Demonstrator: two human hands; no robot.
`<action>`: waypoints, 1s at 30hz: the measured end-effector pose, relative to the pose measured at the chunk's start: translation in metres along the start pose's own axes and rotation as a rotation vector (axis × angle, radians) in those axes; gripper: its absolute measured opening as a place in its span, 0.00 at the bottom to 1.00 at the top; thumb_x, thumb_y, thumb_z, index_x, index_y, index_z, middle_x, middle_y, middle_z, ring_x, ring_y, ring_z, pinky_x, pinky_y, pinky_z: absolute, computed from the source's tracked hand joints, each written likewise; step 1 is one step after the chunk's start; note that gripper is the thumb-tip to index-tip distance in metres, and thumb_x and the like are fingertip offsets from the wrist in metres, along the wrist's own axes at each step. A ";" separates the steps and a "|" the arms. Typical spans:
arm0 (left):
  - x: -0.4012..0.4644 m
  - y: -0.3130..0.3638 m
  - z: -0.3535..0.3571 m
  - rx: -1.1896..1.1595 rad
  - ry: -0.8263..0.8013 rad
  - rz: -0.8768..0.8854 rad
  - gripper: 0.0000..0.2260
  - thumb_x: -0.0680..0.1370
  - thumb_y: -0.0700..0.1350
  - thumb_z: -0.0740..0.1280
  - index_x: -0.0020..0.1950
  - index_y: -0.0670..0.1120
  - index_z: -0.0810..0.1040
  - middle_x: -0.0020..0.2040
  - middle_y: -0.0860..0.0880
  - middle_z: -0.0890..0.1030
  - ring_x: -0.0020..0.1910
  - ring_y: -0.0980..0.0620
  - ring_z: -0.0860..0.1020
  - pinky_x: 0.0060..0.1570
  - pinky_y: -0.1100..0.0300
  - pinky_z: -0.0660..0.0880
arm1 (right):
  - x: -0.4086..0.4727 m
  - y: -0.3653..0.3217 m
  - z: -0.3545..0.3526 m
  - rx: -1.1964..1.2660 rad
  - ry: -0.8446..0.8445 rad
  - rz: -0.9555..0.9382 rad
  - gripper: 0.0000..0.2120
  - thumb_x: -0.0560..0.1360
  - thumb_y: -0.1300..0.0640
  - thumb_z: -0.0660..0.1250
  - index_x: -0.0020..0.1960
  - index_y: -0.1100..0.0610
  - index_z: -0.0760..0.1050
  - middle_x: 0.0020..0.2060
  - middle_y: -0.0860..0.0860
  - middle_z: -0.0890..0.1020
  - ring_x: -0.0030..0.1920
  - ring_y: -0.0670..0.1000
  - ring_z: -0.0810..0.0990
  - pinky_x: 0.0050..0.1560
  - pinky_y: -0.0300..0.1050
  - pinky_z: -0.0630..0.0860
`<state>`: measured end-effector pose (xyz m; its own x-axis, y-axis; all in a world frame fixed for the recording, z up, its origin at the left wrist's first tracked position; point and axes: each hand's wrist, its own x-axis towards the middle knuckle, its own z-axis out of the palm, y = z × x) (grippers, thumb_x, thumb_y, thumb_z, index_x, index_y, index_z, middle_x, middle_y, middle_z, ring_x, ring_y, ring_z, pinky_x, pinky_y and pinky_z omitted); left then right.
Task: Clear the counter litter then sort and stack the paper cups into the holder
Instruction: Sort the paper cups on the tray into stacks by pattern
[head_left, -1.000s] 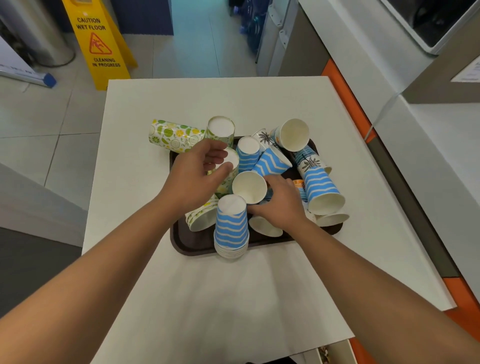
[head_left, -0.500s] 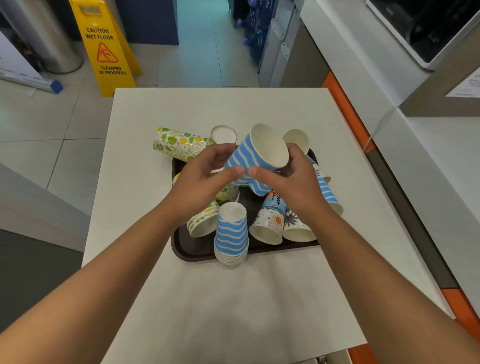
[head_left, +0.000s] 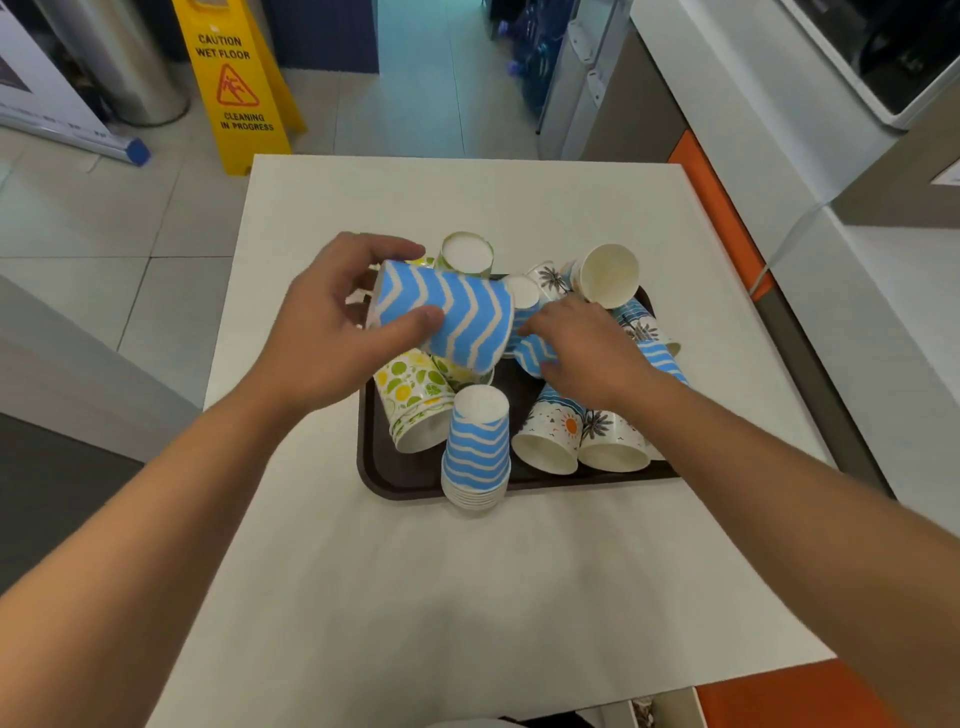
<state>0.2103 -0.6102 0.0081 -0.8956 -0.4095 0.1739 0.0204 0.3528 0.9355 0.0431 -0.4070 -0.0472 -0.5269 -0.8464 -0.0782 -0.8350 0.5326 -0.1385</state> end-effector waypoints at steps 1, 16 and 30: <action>0.000 0.003 -0.003 0.055 -0.018 0.018 0.20 0.67 0.55 0.74 0.56 0.55 0.76 0.55 0.52 0.78 0.51 0.55 0.79 0.45 0.61 0.78 | 0.008 0.002 0.001 -0.165 -0.045 -0.090 0.22 0.72 0.61 0.65 0.65 0.54 0.72 0.58 0.52 0.76 0.62 0.55 0.70 0.59 0.48 0.64; -0.006 -0.014 0.036 0.305 -0.239 0.172 0.29 0.65 0.57 0.78 0.65 0.53 0.77 0.51 0.55 0.75 0.49 0.62 0.75 0.45 0.73 0.70 | 0.031 0.017 0.002 -0.611 -0.270 -0.221 0.24 0.70 0.58 0.70 0.65 0.56 0.69 0.58 0.55 0.74 0.59 0.58 0.72 0.63 0.52 0.64; -0.028 -0.046 0.064 0.359 -0.245 0.071 0.25 0.64 0.54 0.79 0.55 0.48 0.75 0.51 0.52 0.74 0.49 0.53 0.75 0.48 0.54 0.78 | -0.025 0.004 -0.032 0.297 0.172 0.211 0.32 0.65 0.49 0.75 0.67 0.52 0.72 0.56 0.49 0.74 0.53 0.50 0.76 0.51 0.46 0.74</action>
<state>0.2062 -0.5607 -0.0593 -0.9773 -0.1775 0.1156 -0.0313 0.6604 0.7502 0.0476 -0.3838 -0.0146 -0.7216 -0.6917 0.0276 -0.6369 0.6478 -0.4180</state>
